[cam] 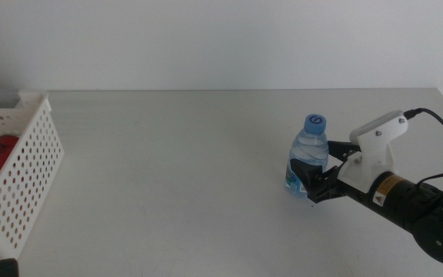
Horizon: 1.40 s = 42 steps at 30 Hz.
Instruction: Use arms to grab the bottles and put them into the dustbin to the left of the table.
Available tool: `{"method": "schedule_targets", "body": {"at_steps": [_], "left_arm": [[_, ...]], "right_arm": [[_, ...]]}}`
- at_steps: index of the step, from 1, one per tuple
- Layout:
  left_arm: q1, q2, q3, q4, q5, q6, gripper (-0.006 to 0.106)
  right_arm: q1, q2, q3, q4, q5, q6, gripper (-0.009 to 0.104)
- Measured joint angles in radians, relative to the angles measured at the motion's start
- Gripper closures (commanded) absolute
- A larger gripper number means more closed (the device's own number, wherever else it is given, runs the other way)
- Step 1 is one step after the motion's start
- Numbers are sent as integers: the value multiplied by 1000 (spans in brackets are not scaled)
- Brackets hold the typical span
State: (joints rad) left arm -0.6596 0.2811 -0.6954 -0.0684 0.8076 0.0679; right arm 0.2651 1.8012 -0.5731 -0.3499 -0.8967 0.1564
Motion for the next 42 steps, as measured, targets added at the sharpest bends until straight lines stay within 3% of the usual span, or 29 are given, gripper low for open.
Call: {"method": "schedule_targets", "body": {"at_steps": [3,6,10,11,18,32,38,42], "left_arm": [[0,0,0,0,0,0,7],[0,0,2,0,-1,0,7],[0,0,3,0,-1,0,7],[0,0,3,0,-1,0,7],[0,0,3,0,-1,0,7],[0,0,3,0,-1,0,7],[0,0,3,0,-1,0,7],[0,0,3,0,-1,0,7]], "right_arm": [[23,60,-51,65,4,-22,5],[42,91,-74,88,6,-34,26],[57,94,-76,99,9,-54,94],[61,92,-77,100,9,-54,96],[121,85,-144,68,79,29,96],[290,343,-663,-214,292,196,96],[331,383,-714,-252,266,223,95],[349,384,-715,-253,272,224,85]]}}
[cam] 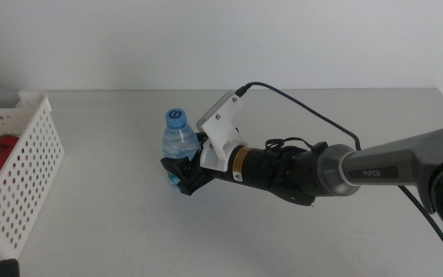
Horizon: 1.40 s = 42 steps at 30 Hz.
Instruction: Use arms to grab the bottles and put them into the dustbin to the left of the table.
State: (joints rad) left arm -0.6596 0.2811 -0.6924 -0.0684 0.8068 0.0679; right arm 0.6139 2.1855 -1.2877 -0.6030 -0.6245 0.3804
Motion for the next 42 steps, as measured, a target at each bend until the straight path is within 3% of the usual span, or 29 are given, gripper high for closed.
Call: {"method": "schedule_targets", "body": {"at_steps": [3,8,11,18,26,34,36,42], "left_arm": [[0,0,0,0,0,0,7],[0,0,0,0,0,0,7],[0,0,0,0,0,0,7],[0,0,0,0,0,0,7],[0,0,0,0,0,0,7],[0,0,0,0,-1,0,7],[0,0,0,0,-1,0,7],[0,0,0,0,-2,0,7]], "right_arm": [[2,0,-1,0,2,6,68],[2,-3,3,0,8,41,25],[4,-32,48,0,11,48,12],[4,-180,247,20,18,51,16],[4,-554,551,23,34,51,28],[4,-855,633,29,231,53,29],[4,-914,647,65,301,55,29],[4,-1107,660,365,537,-85,29]]}}
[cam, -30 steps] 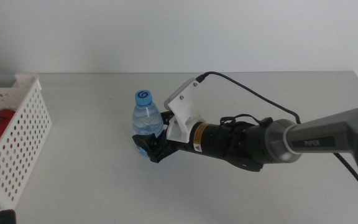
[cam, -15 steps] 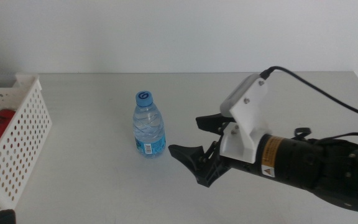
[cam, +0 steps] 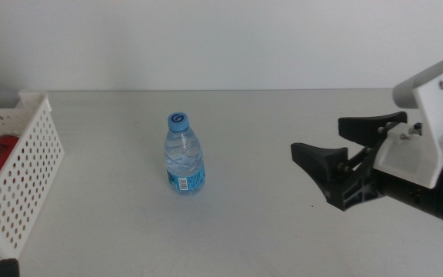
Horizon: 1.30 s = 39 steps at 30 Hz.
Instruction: Use arms to grab the bottles and put them into the dustbin to the left of the table.
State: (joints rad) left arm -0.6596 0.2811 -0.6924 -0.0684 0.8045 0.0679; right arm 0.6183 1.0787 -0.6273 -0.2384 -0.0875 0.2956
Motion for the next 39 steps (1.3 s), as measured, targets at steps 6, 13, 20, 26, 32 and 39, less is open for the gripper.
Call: {"method": "schedule_targets", "body": {"at_steps": [6,13,20,26,32,39], "left_arm": [[0,0,0,0,0,0,7],[0,0,0,0,0,0,7],[0,0,0,0,0,0,7],[0,0,0,26,-6,-2,7],[0,0,0,49,-10,-3,7],[55,86,52,68,-201,-3,7]], "right_arm": [[7,-151,0,168,130,-271,29],[7,-185,1,194,154,-340,29],[7,-185,5,194,166,-344,29],[7,-185,5,194,168,-346,29],[7,-185,5,194,168,-347,29],[7,-185,5,194,168,-347,29]]}}
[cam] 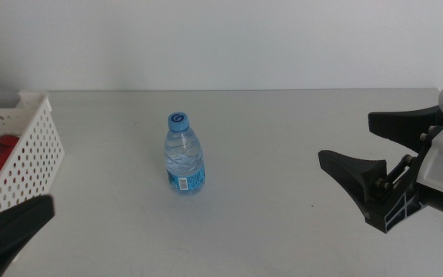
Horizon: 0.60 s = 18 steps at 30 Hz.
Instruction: Use arms to grab the bottles and put them into the dustbin to the left of the table.
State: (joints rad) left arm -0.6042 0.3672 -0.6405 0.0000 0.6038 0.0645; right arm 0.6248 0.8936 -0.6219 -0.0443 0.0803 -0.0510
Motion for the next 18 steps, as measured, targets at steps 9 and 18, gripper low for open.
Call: {"method": "schedule_targets", "body": {"at_steps": [9,18], "left_arm": [[52,259,154,6,-561,0,7],[87,502,255,-36,-790,0,7]], "right_arm": [[0,0,0,0,0,0,29],[0,0,0,0,0,0,29]]}}
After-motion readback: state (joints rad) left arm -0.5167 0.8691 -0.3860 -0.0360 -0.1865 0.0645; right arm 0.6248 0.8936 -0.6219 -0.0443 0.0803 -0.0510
